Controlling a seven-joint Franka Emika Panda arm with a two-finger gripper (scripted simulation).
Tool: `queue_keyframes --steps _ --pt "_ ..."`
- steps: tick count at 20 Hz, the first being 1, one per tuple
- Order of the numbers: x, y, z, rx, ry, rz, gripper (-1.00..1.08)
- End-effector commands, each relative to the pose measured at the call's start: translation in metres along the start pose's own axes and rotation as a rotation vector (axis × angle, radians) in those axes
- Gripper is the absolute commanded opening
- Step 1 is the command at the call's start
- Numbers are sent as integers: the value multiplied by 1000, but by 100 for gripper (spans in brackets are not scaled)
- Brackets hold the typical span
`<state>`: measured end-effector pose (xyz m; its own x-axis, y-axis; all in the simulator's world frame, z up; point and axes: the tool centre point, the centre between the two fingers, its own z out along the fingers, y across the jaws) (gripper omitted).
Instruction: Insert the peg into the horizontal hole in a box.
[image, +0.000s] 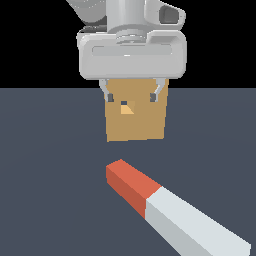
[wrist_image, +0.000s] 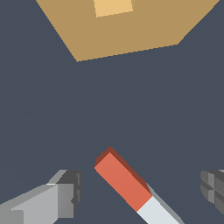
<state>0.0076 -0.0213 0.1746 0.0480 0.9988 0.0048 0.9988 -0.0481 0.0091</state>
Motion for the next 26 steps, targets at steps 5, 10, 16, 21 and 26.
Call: queue_keyframes --steps 5,10,16,21,26 --pt "-2 0 1 0 0 -8 100" --pt "-9 0 5 1 0 -39 100" --pt "-25 2 15 1 0 -108 100" --pt "-44 5 26 3 0 -194 100" --pt "-66 11 40 4 0 -292 100"
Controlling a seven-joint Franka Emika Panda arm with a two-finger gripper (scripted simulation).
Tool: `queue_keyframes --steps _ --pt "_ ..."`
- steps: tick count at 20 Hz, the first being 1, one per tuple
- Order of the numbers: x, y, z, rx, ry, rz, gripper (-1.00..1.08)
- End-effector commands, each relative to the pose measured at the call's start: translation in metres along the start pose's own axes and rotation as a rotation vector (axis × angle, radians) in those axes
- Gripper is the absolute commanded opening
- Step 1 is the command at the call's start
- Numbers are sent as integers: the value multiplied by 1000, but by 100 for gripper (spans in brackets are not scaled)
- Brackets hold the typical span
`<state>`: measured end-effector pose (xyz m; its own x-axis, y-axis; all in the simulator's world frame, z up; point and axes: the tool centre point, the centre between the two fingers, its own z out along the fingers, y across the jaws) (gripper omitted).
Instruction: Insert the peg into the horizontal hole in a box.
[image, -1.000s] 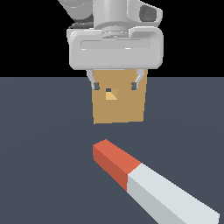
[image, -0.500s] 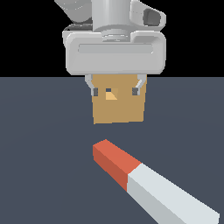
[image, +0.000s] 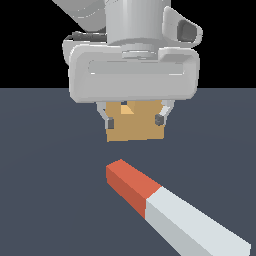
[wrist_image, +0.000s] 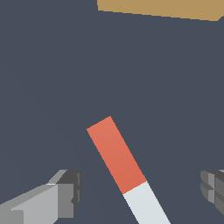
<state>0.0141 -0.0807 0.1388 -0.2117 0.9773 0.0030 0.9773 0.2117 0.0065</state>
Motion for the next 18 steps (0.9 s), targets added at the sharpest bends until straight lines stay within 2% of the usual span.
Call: queue_keyframes --steps 1,18 --pt "-12 0 7 1 0 -51 100" --pt "-88 23 54 5 0 -396 100"
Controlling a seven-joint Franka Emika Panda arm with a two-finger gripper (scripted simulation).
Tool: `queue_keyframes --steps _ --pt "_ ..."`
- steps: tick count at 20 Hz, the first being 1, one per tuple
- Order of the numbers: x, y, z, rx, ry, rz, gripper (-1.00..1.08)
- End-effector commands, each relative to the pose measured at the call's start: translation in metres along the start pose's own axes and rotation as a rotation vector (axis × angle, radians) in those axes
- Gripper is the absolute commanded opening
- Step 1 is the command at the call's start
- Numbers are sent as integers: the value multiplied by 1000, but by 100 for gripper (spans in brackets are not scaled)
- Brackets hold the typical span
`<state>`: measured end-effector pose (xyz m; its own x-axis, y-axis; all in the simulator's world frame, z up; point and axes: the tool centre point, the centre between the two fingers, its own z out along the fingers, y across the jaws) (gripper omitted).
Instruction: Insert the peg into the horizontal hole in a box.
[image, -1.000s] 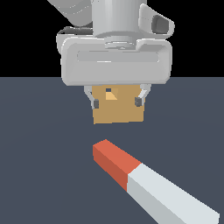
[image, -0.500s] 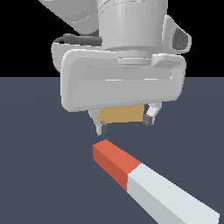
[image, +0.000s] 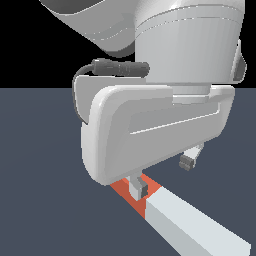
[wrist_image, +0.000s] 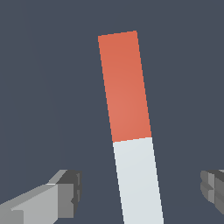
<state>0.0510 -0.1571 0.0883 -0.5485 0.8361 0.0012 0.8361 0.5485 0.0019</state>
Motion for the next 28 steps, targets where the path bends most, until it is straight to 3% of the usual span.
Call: queue_keyframes --steps 1,11,22,28 --pt "-10 1 6 0 0 -44 100" --pt "-31 7 18 2 -1 -139 100" --pt "-32 8 20 2 -1 -142 100" --pt "-31 7 43 2 -1 -142 100"
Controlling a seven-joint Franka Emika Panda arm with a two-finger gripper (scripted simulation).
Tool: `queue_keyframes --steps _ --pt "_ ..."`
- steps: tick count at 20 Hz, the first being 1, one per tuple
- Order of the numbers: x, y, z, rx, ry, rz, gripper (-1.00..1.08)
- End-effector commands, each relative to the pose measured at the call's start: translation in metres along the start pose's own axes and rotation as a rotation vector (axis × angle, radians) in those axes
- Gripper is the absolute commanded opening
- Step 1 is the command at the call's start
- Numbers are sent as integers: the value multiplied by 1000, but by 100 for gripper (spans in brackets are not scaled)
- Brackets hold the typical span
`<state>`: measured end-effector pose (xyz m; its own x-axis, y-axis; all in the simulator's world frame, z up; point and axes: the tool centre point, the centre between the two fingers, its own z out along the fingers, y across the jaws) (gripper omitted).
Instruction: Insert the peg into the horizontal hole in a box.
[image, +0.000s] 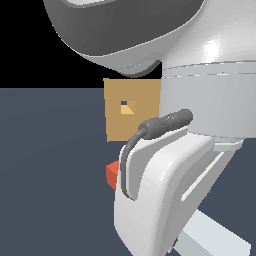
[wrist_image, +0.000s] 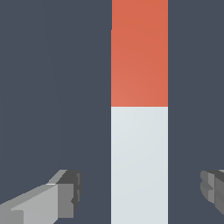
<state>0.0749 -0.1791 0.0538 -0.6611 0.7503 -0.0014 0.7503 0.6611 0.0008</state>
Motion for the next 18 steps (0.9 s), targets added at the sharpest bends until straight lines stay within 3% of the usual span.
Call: queue_keyframes --steps 1,11,12,18 --pt "1 -1 14 1 1 1 100" --pt "0 0 34 1 1 1 100" --pt "0 0 34 1 1 1 -100" --pt "0 0 34 1 1 1 -100"
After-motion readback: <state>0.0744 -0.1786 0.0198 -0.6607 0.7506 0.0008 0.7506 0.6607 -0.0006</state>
